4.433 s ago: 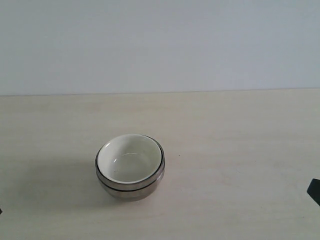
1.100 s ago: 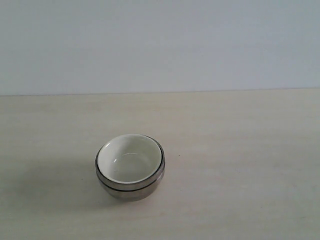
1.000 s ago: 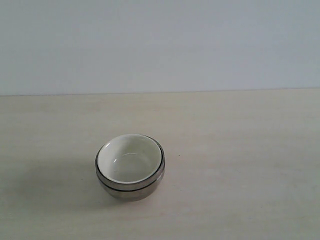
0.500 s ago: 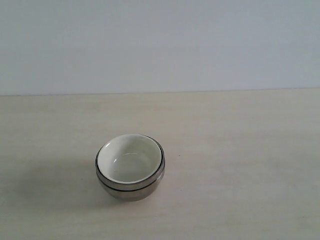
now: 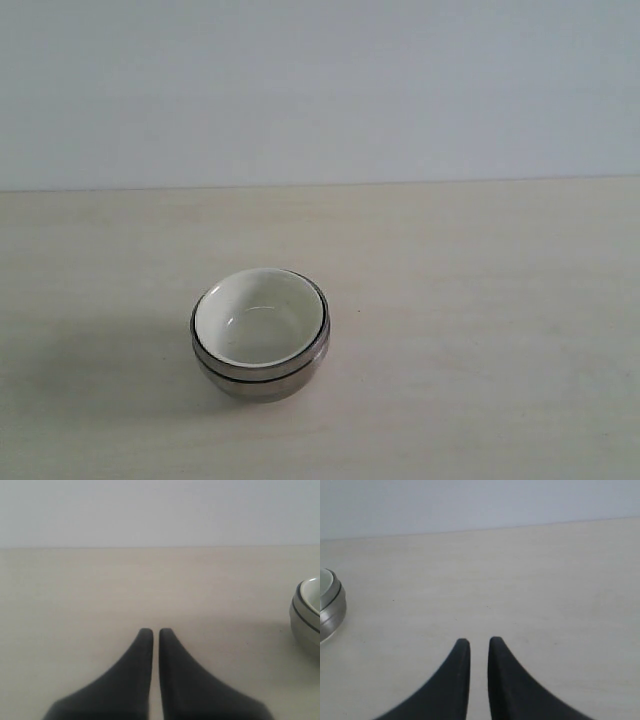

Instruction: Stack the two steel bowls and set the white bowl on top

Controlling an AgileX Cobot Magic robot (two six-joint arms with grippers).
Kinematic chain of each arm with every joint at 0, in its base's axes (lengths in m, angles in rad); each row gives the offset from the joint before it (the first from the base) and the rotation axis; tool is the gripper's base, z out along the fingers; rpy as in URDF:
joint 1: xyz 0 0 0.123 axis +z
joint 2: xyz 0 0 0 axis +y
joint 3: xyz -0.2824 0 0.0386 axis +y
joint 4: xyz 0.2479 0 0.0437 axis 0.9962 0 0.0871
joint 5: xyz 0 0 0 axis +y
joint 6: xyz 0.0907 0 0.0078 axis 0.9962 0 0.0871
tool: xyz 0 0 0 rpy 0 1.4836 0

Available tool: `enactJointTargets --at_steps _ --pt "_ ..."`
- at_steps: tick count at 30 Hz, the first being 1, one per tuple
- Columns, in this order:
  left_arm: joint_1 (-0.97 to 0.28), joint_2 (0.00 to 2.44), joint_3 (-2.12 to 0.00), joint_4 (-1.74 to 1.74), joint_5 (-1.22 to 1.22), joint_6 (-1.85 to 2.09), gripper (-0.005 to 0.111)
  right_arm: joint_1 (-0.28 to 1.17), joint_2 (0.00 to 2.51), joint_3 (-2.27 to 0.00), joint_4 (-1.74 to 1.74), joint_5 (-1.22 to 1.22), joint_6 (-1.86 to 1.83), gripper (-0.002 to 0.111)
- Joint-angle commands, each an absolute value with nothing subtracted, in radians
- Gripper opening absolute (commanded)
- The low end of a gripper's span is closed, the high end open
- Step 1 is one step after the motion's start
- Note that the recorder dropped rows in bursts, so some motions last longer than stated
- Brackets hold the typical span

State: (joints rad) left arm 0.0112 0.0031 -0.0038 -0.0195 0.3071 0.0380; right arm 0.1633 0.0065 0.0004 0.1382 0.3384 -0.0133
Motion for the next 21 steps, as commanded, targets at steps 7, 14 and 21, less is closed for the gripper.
enactJointTargets --at_steps 7,14,21 --pt "0.014 0.0 0.0 -0.017 0.306 0.031 0.004 0.159 0.0 0.0 0.062 0.348 0.019 0.009" --pt "0.014 0.0 0.0 -0.017 0.306 0.031 0.004 0.159 0.0 0.0 0.062 0.348 0.019 0.009" --pt "0.014 0.0 0.0 -0.017 0.306 0.031 0.004 0.159 0.0 0.0 0.062 0.348 0.019 0.009"
